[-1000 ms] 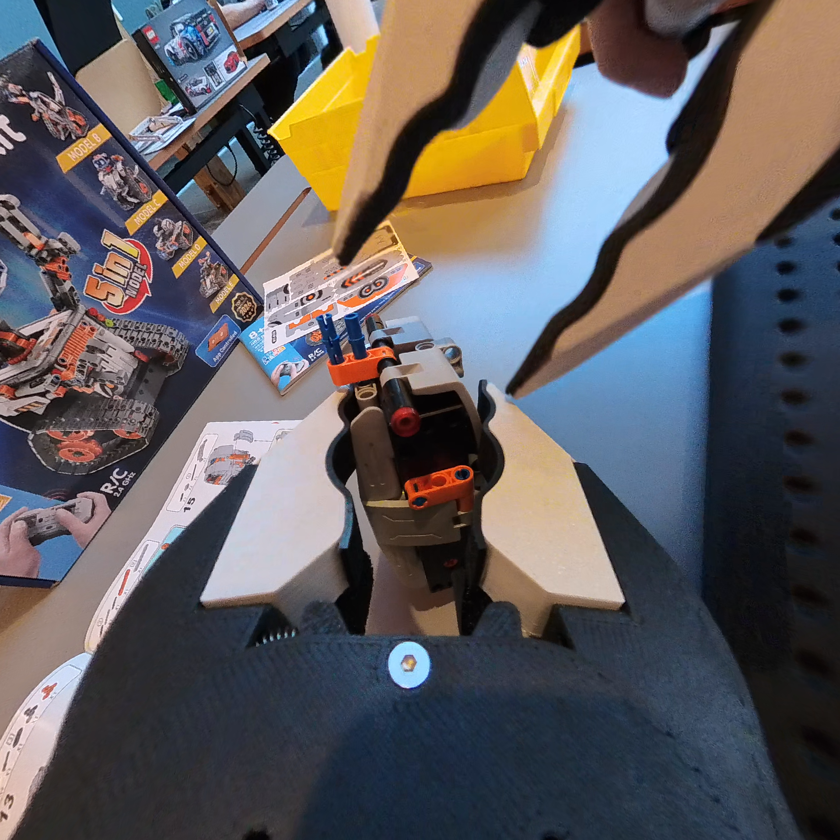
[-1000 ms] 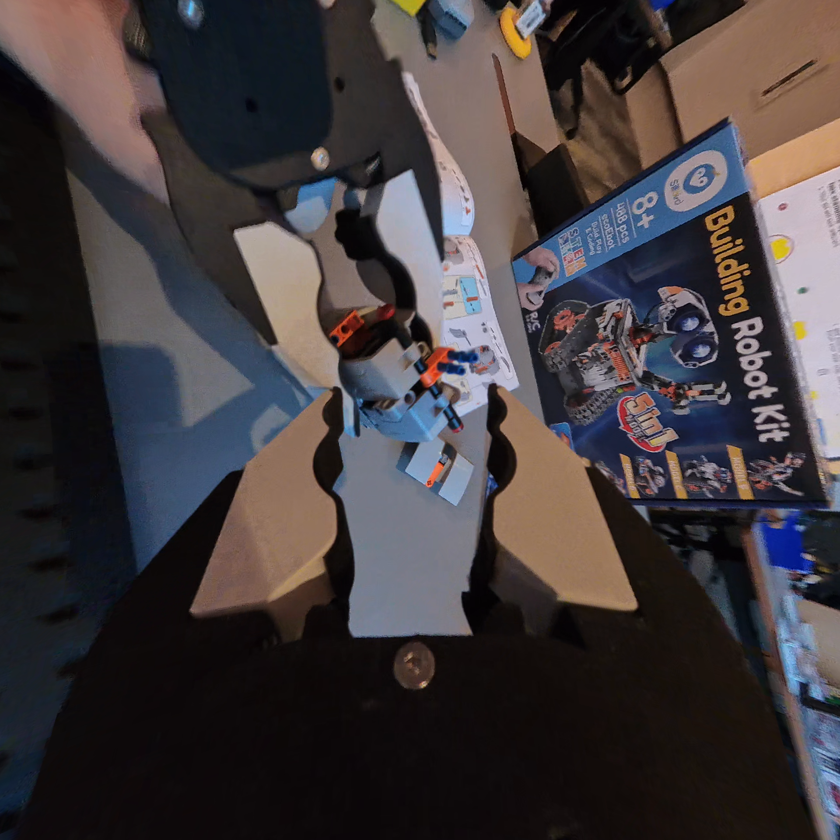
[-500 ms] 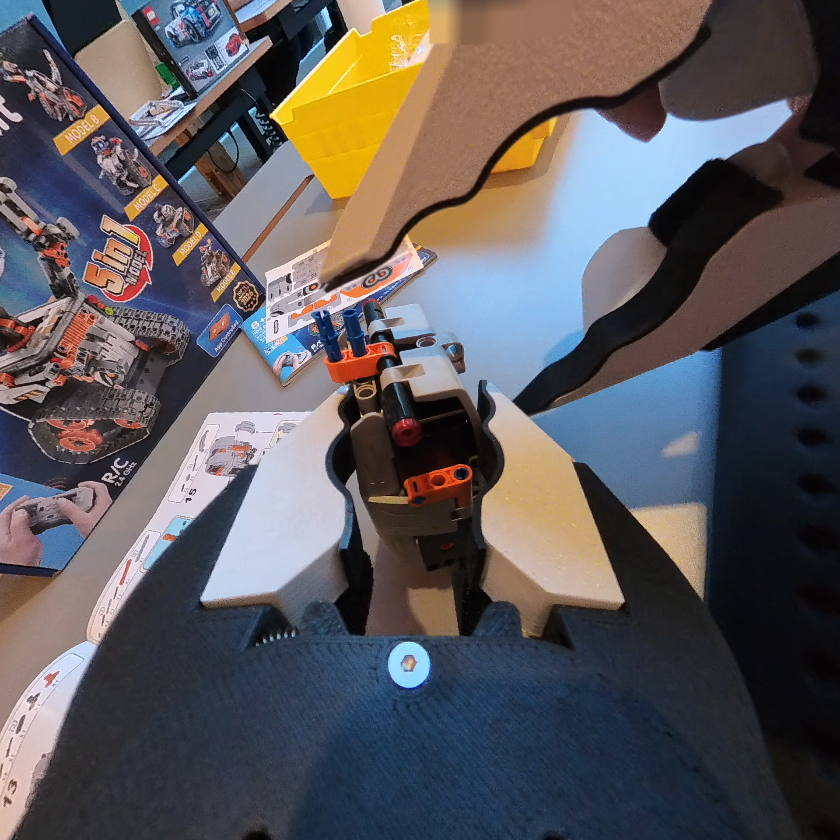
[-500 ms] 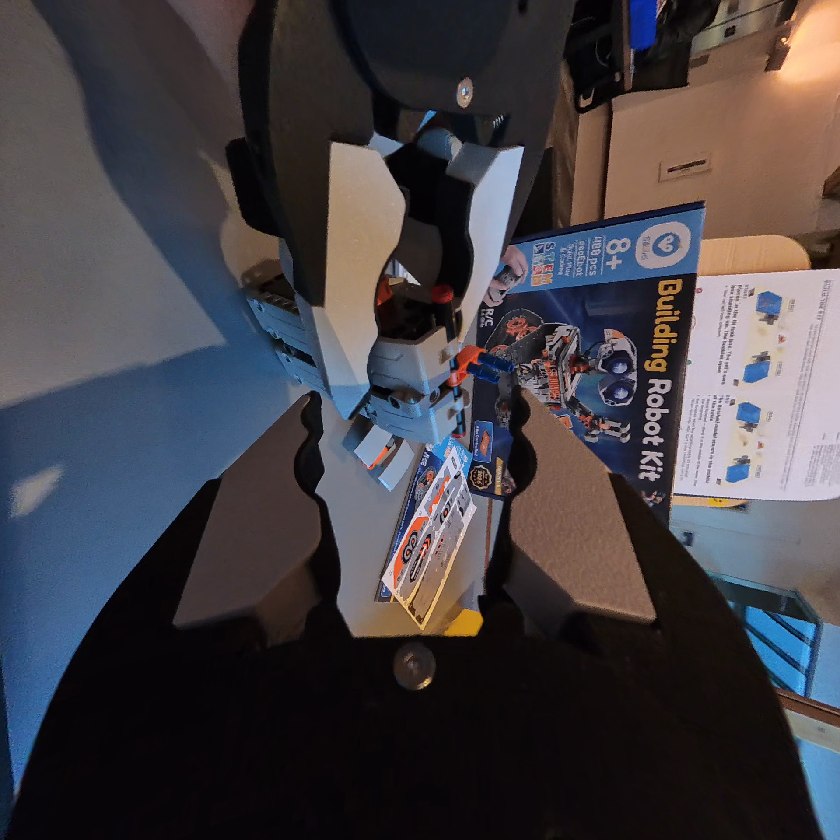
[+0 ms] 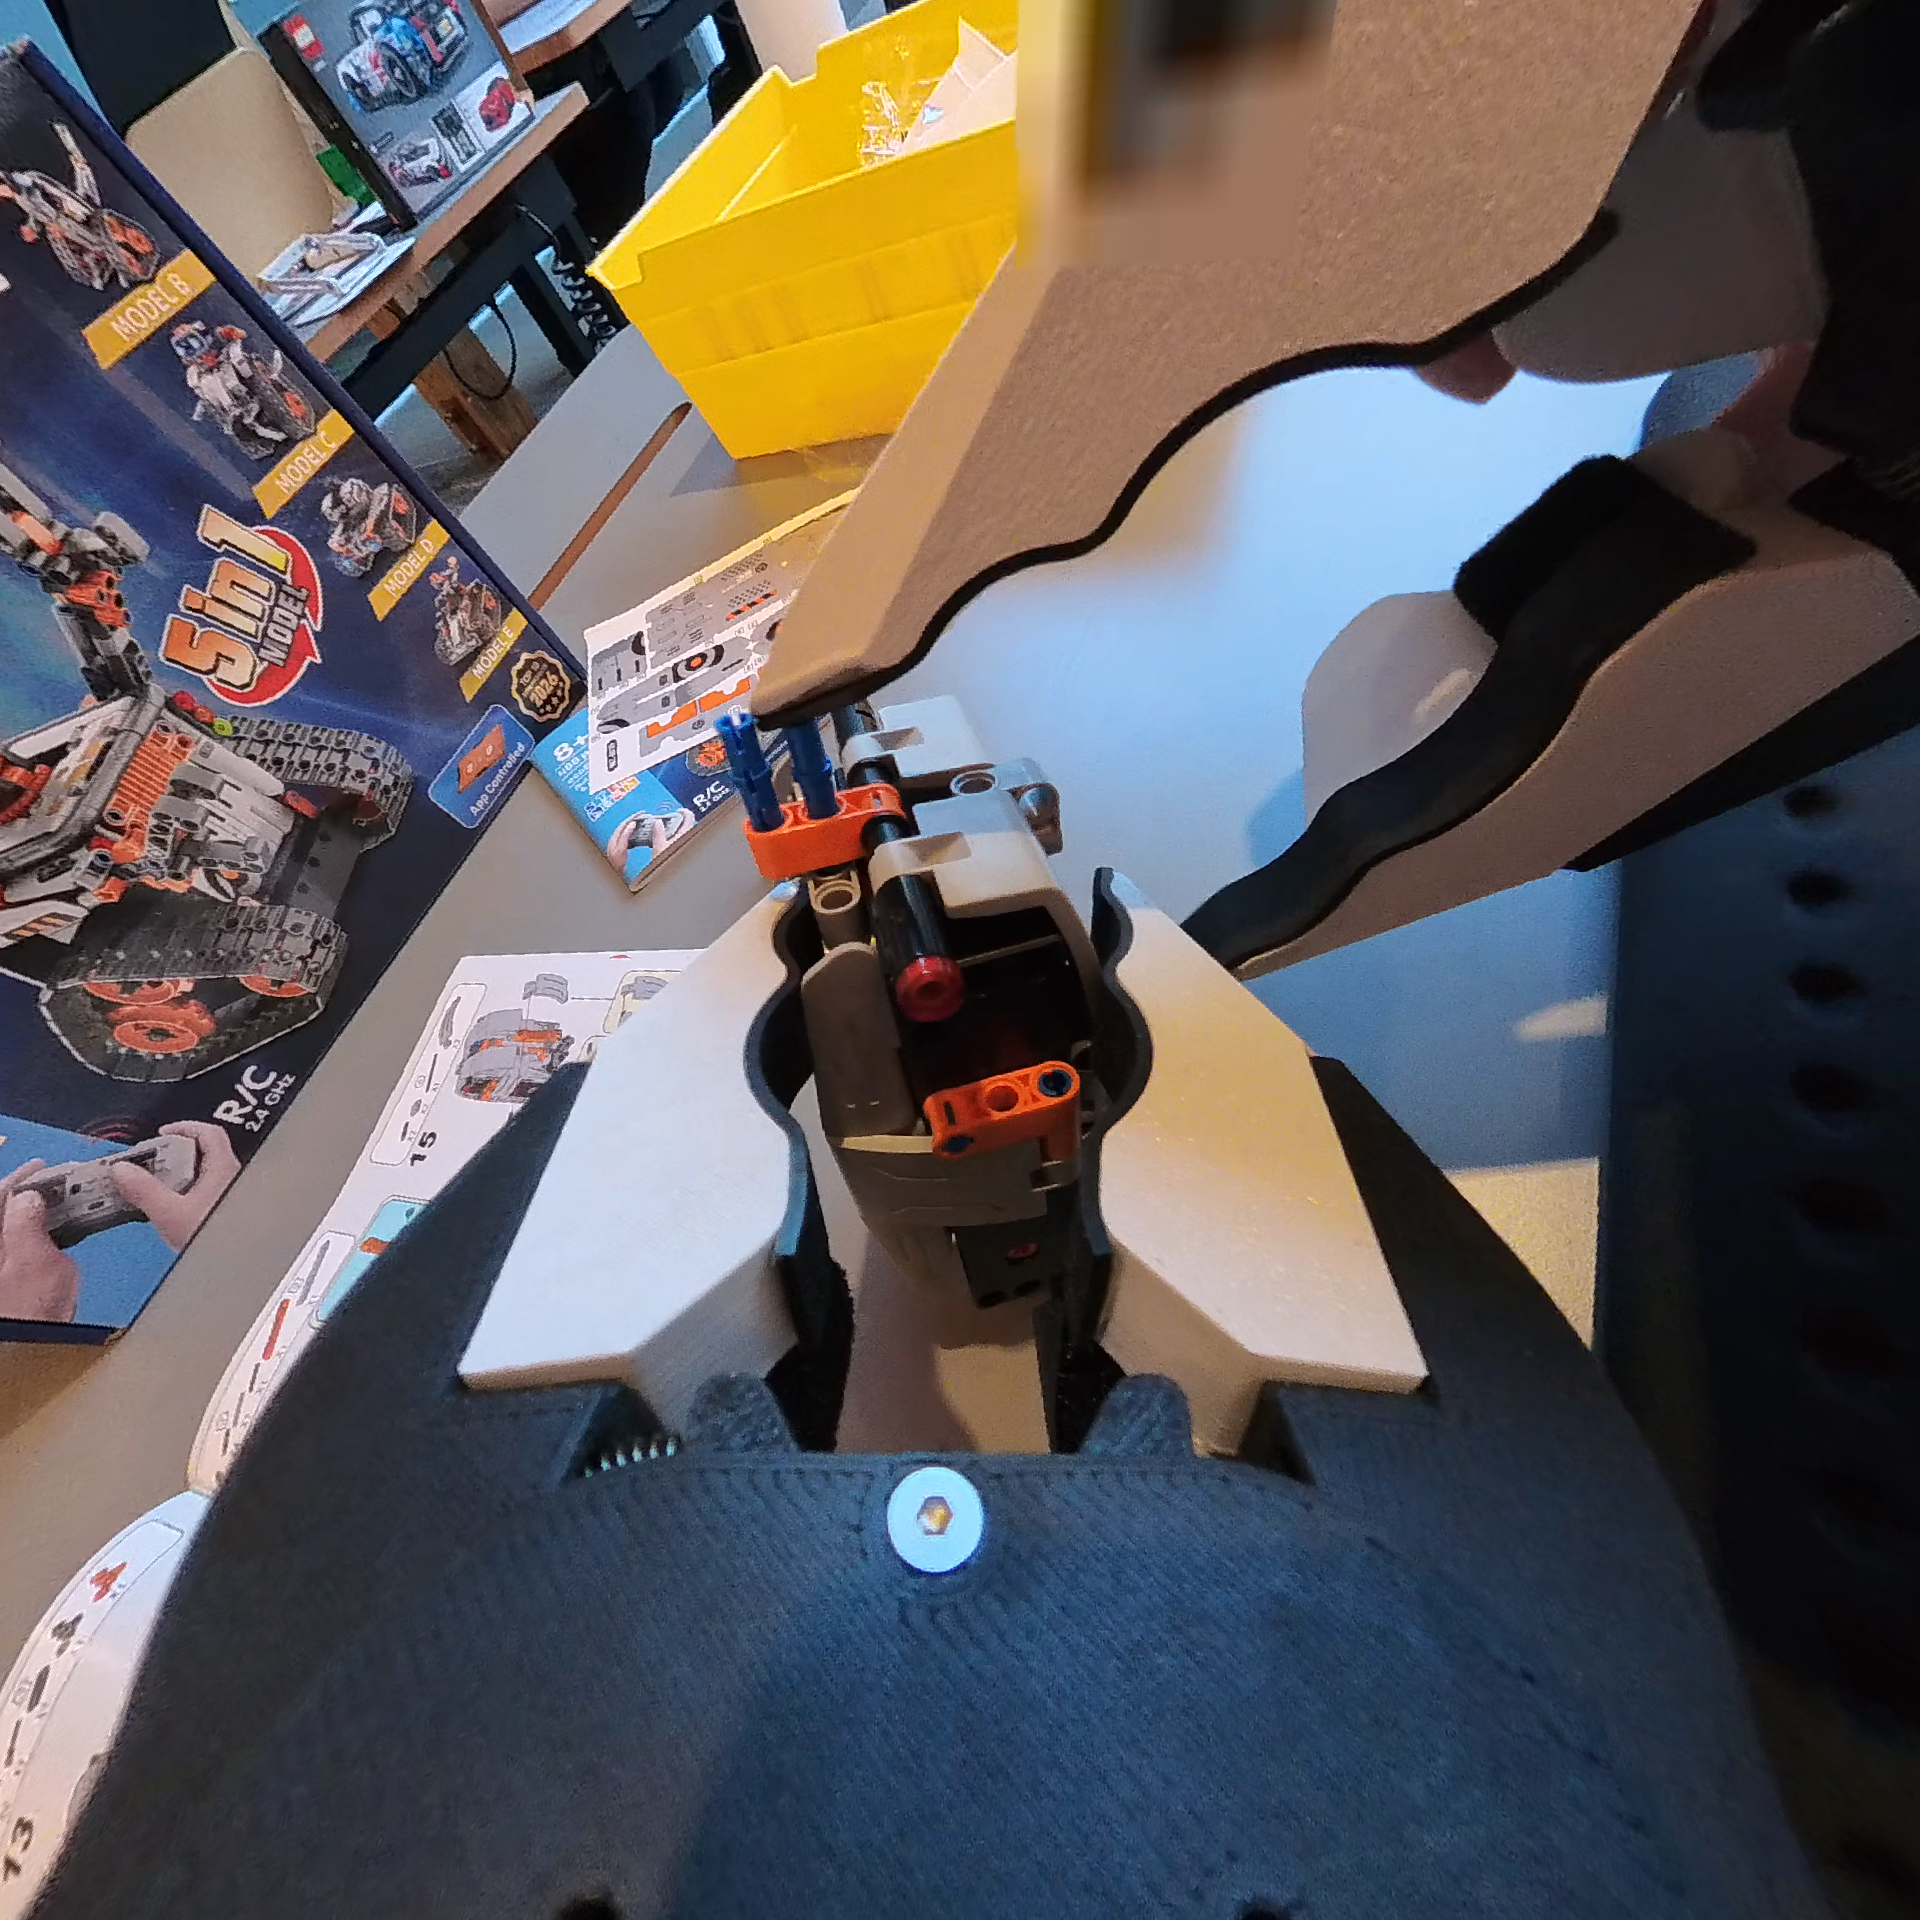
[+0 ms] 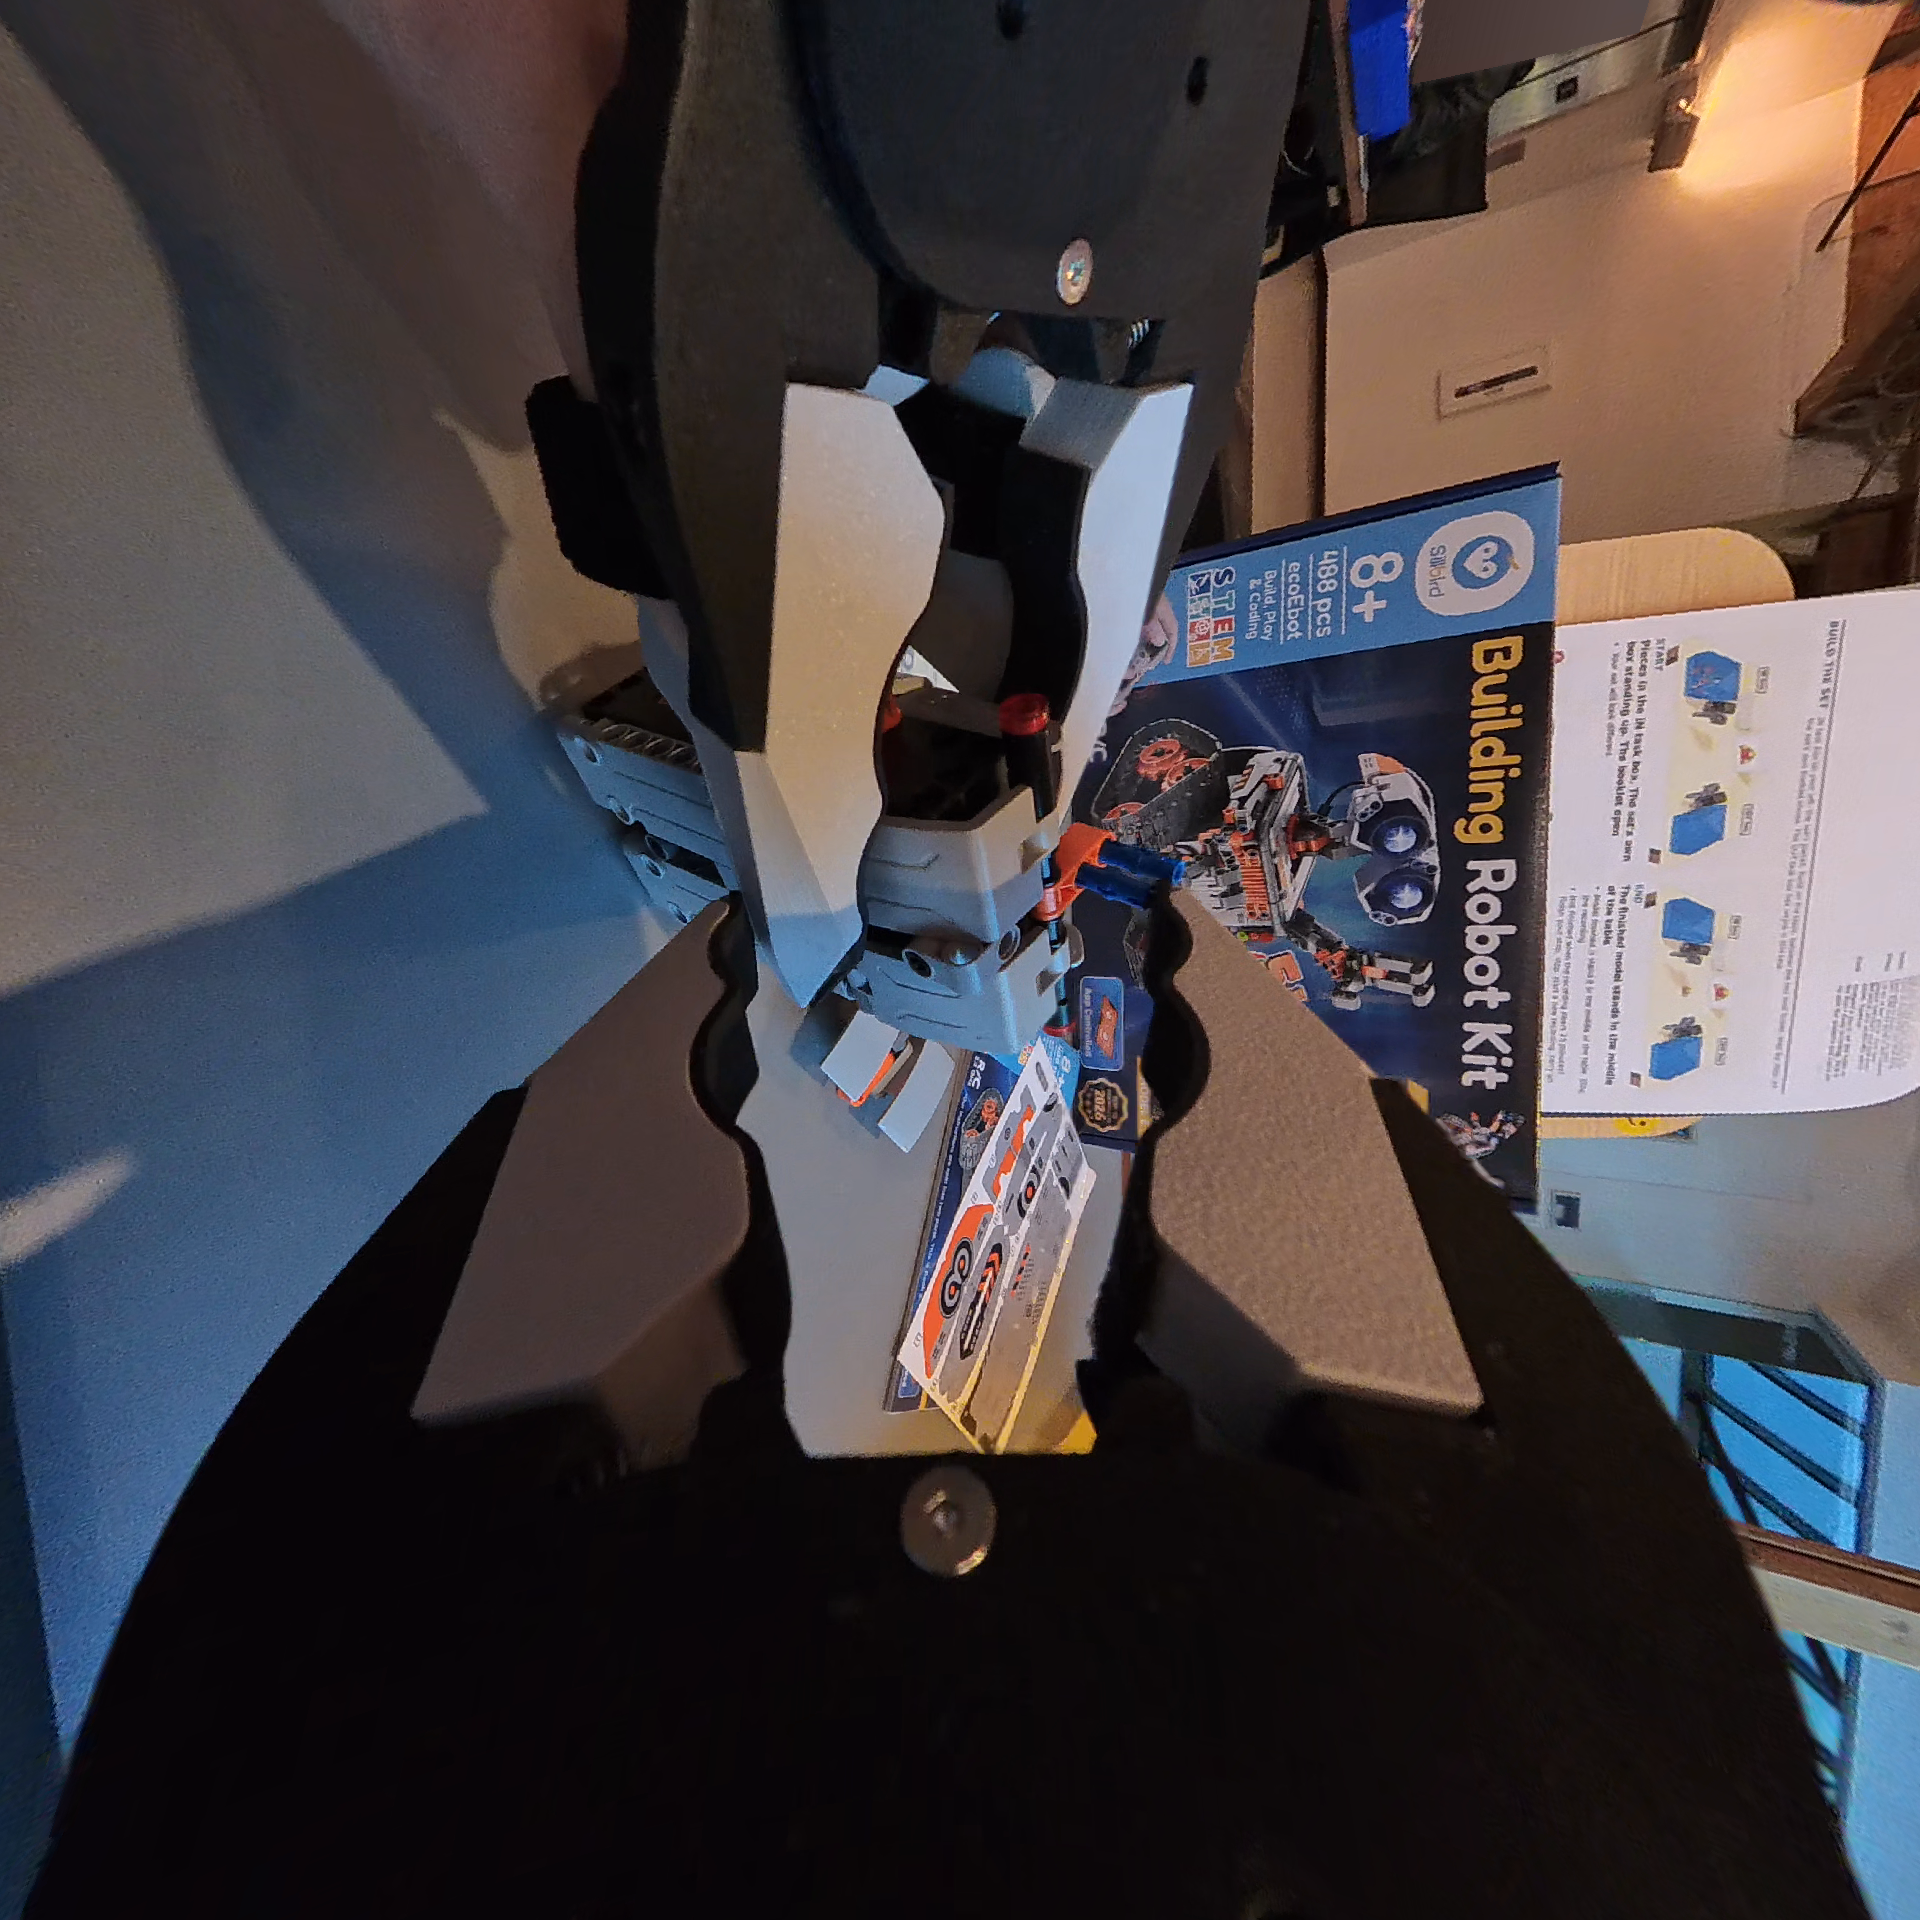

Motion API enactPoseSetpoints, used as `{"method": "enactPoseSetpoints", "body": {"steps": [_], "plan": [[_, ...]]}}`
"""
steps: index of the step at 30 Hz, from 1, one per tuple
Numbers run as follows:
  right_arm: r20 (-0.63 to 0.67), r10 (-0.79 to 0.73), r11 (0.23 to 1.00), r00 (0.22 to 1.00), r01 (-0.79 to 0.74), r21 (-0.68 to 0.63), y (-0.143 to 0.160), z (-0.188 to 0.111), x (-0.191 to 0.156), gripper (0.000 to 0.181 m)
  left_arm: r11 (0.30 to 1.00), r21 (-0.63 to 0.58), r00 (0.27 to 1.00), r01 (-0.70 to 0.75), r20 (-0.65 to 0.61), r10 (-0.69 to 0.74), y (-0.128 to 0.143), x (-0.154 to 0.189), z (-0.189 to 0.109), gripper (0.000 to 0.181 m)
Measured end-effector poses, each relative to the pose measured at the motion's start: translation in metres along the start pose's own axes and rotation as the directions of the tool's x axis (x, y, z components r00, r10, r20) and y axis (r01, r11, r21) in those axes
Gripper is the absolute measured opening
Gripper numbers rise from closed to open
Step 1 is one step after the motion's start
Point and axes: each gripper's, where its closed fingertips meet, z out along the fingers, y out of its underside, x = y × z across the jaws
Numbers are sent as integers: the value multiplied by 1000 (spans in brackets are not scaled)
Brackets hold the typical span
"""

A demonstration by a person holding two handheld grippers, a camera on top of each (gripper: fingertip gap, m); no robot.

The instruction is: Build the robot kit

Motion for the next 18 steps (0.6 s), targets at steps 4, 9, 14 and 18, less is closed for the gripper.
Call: {"method": "enactPoseSetpoints", "body": {"steps": [4,9,14,18], "plan": [[-30,4,1000,1000,-4,3,0,-1,0,73,1000,-1,1000,0,4,0,0,0,0,50],[-59,17,1000,998,-17,-2,1,-2,0,72,1000,-3,1000,-10,6,10,0,0,0,50],[-52,8,1000,999,-9,-7,0,0,0,73,1000,-7,1000,-12,4,12,0,0,0,50],[-29,-4,1000,1000,4,-5,0,1,0,74,1000,-6,1000,-10,-4,10,0,0,0,50]]}}
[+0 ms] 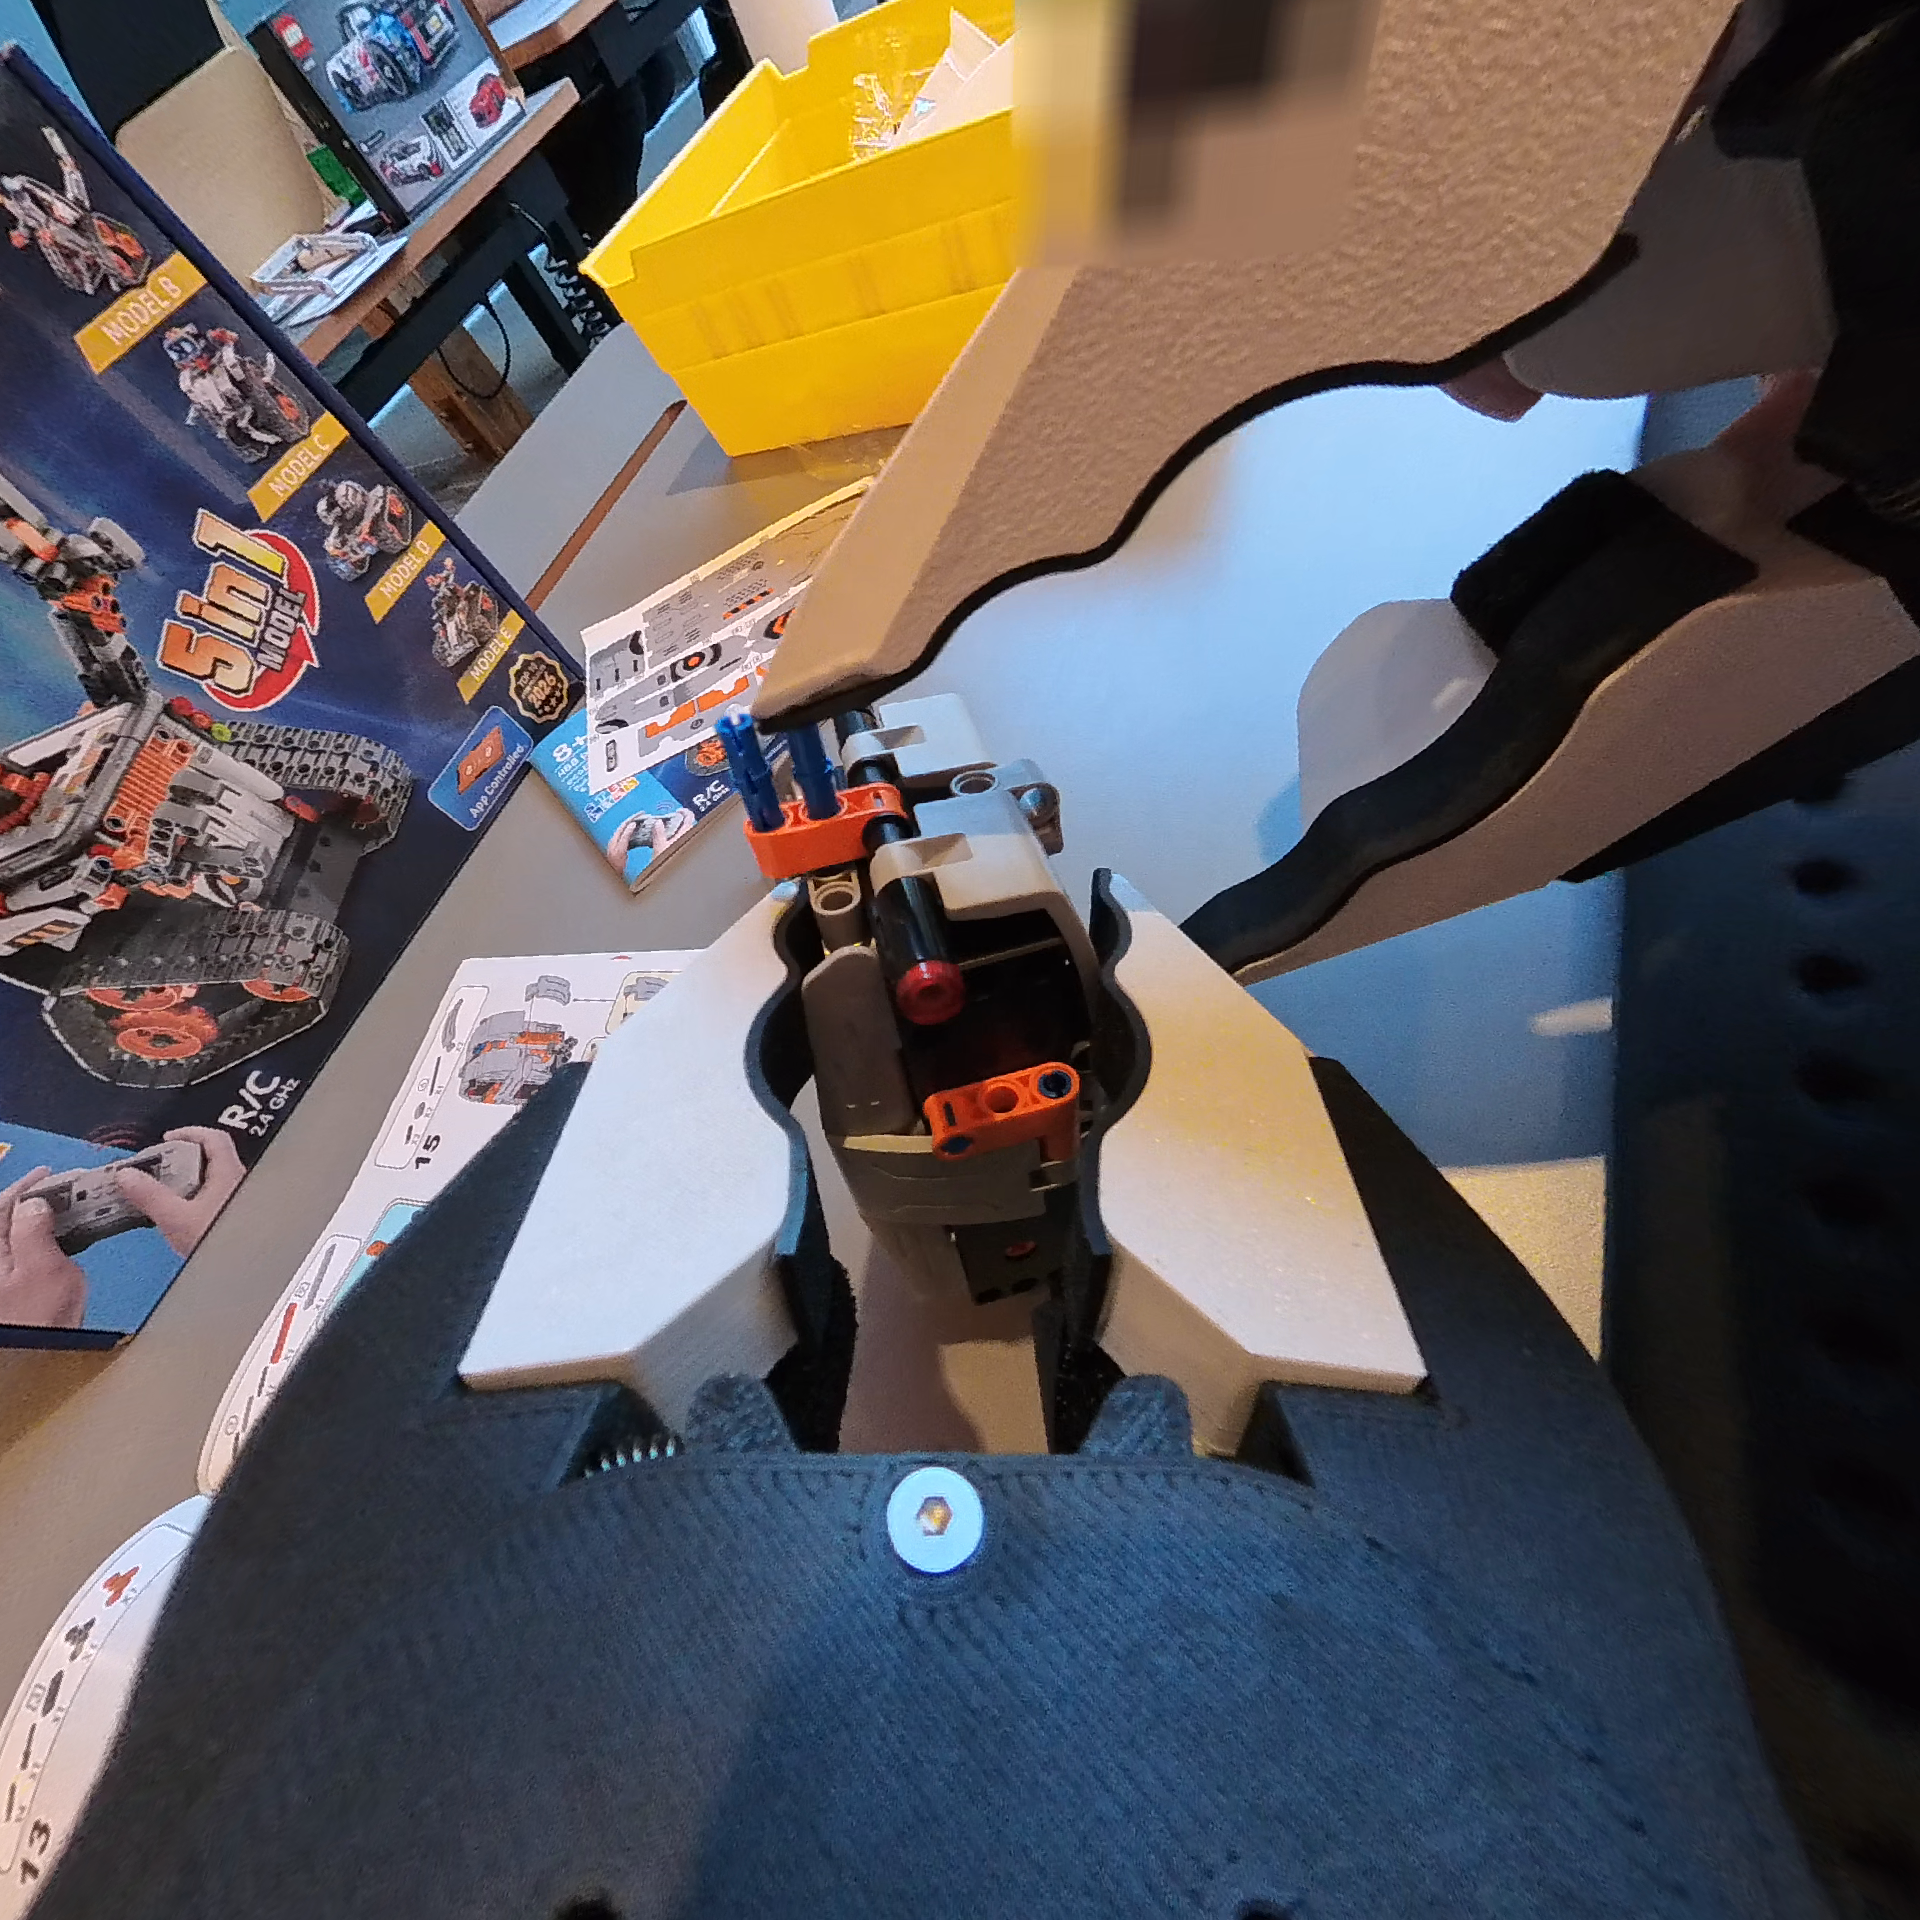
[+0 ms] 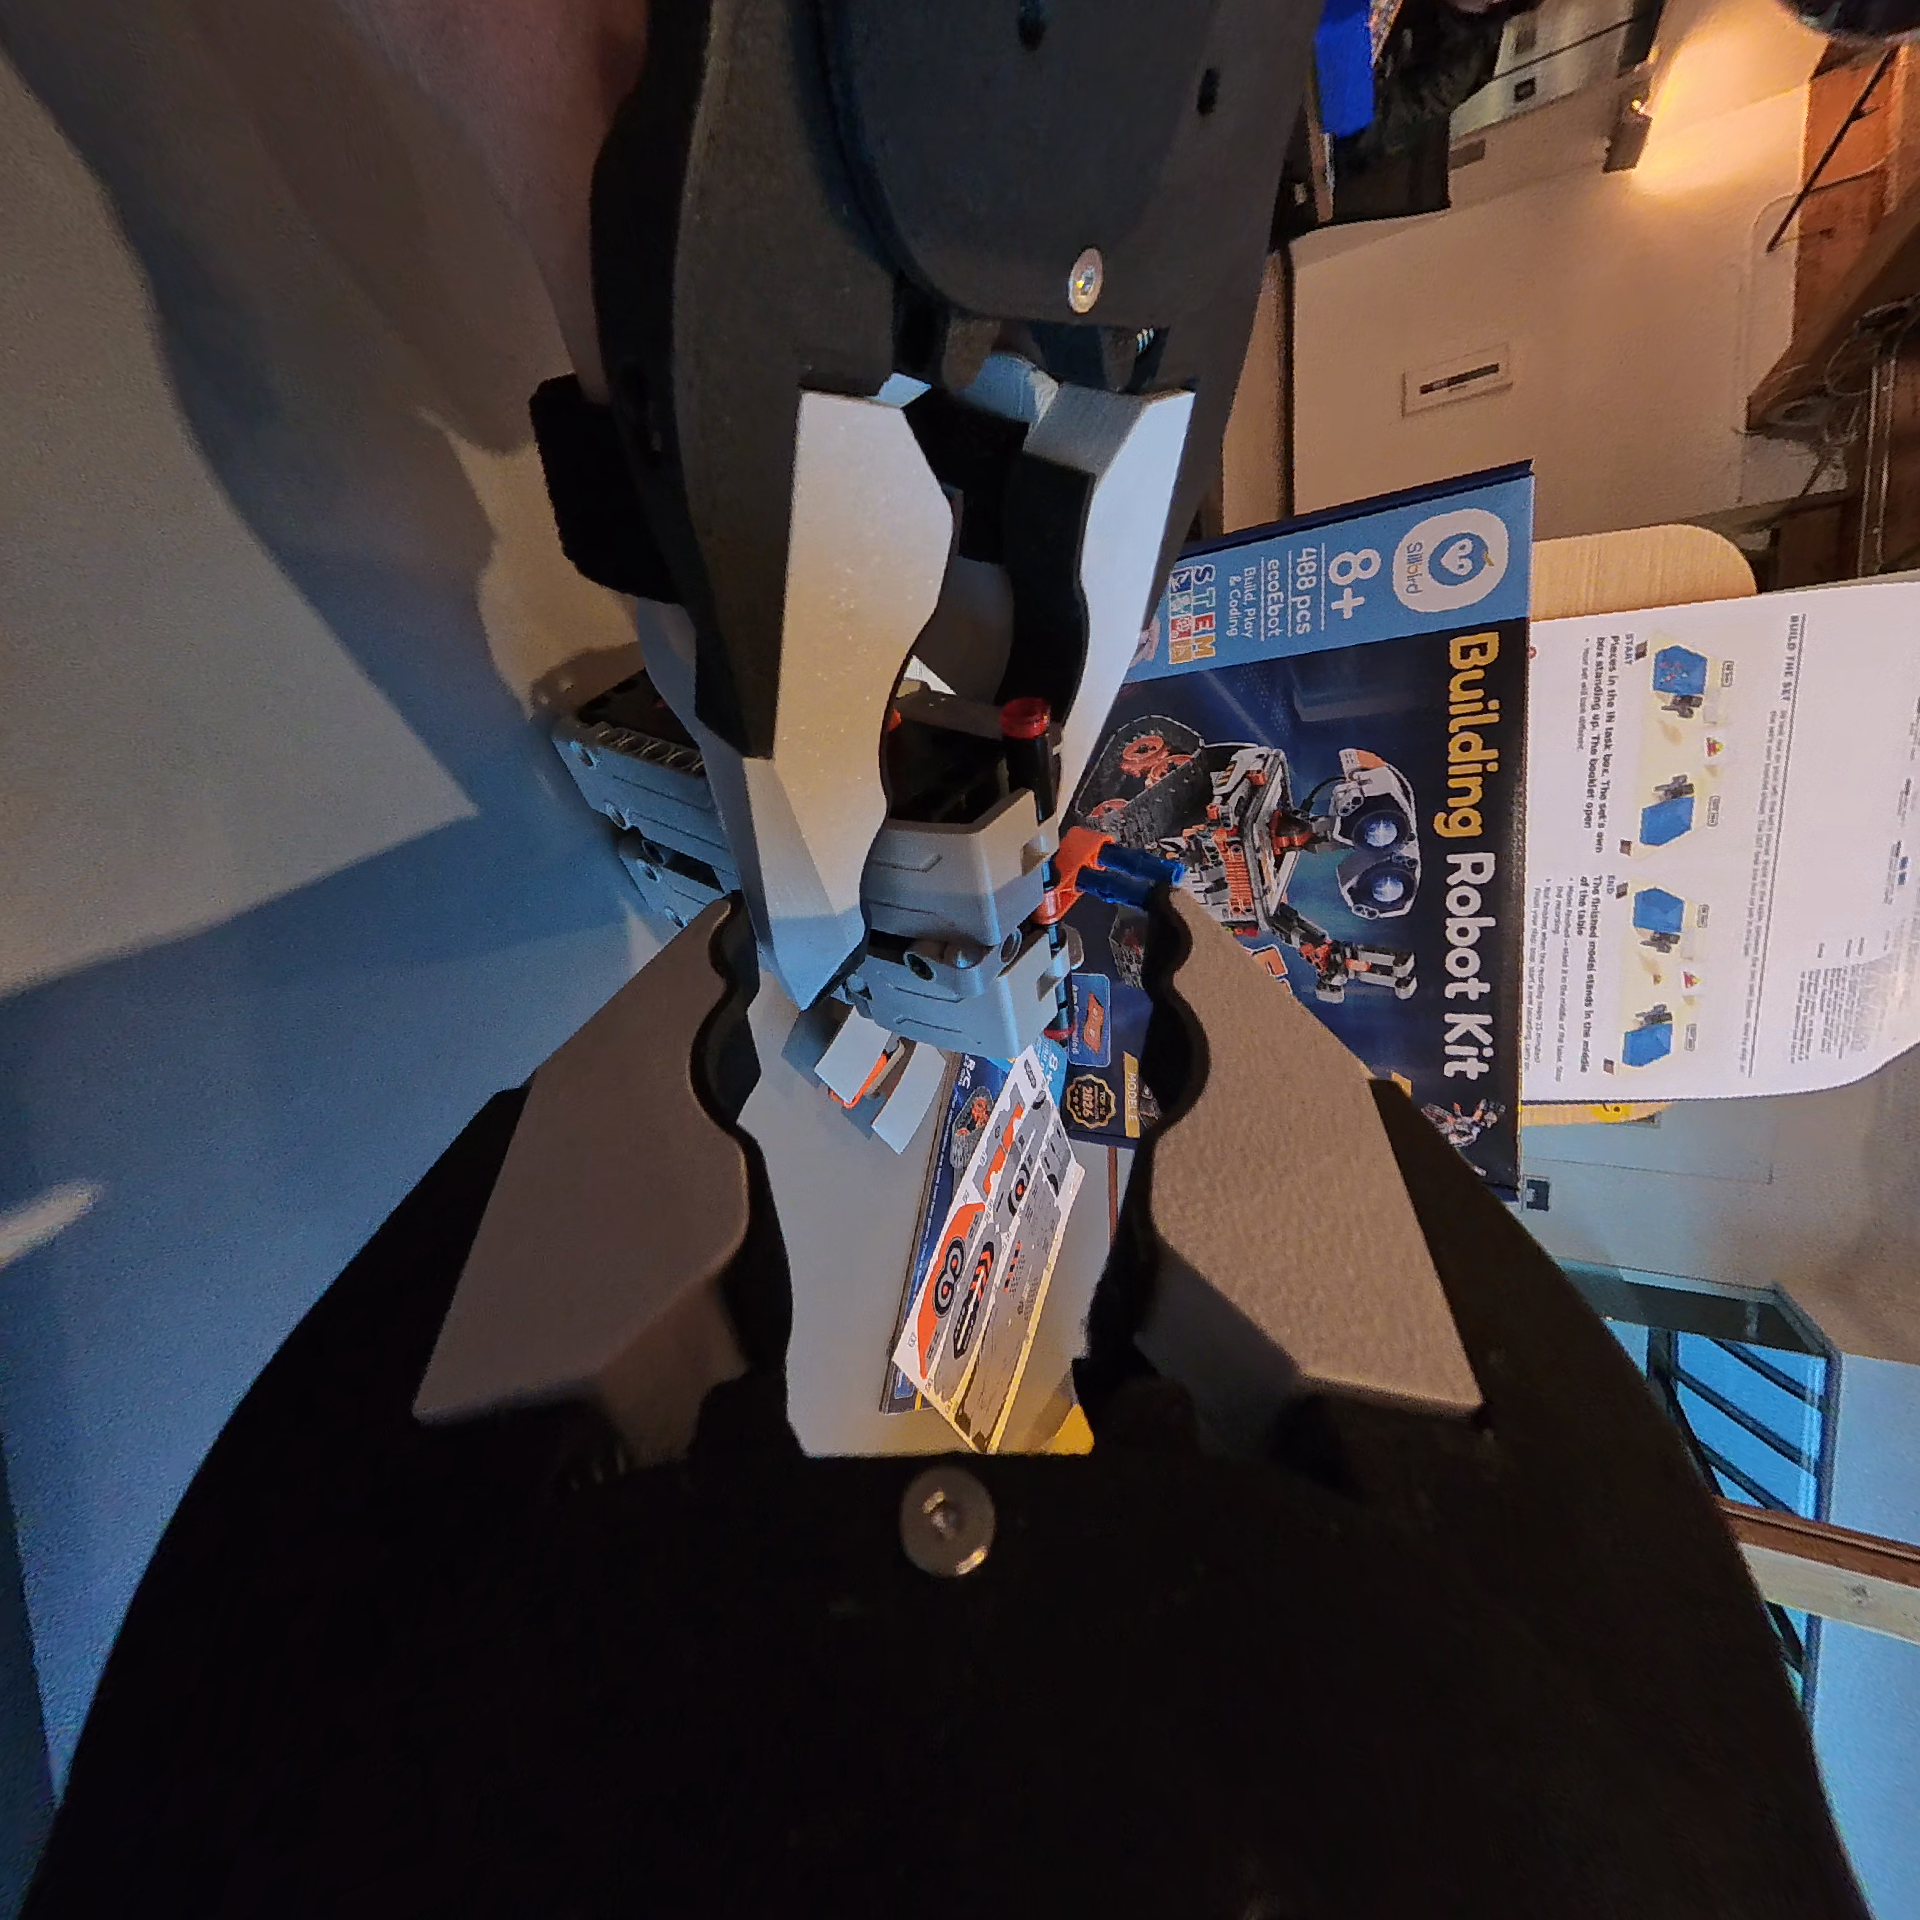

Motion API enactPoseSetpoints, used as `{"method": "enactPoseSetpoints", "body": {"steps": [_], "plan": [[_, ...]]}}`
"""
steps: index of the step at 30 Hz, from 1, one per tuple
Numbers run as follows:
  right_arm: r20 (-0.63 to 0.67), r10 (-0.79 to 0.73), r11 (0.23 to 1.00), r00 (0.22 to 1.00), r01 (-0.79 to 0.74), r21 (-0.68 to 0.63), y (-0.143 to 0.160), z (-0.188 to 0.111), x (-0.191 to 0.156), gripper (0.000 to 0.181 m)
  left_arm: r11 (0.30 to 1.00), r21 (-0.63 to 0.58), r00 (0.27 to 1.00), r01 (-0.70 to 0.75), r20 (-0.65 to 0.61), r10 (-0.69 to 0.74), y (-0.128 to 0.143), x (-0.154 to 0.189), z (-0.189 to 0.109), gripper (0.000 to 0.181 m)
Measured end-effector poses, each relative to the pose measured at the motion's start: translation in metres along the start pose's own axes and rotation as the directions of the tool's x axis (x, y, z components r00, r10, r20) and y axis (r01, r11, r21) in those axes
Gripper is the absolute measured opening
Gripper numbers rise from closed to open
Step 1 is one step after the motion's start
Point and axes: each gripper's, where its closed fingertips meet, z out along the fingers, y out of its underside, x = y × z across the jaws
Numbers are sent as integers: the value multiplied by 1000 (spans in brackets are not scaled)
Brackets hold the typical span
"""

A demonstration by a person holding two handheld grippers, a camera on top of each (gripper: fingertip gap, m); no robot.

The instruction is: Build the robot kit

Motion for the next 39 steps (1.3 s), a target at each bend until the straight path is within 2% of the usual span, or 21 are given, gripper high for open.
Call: {"method": "enactPoseSetpoints", "body": {"steps": [15,26,30,33,37,39], "plan": [[39,4,1000,999,-5,20,-1,2,0,76,1000,6,1000,-4,-13,4,0,0,0,49],[-123,12,1000,992,-12,-6,-1,7,1,75,1000,17,1000,19,-12,-19,0,-1,0,50],[-124,42,999,991,-42,2,0,6,0,75,999,22,999,33,-10,-33,-1,0,1,50],[-76,45,999,996,-44,14,-1,9,2,75,994,50,995,95,-3,-95,-1,-3,0,50],[13,-34,999,999,34,11,-7,18,2,75,969,106,974,222,9,-224,6,-12,-7,51],[24,-2,1000,1000,1,20,-10,19,3,73,950,141,960,280,-13,-281,9,-15,-11,51]]}}
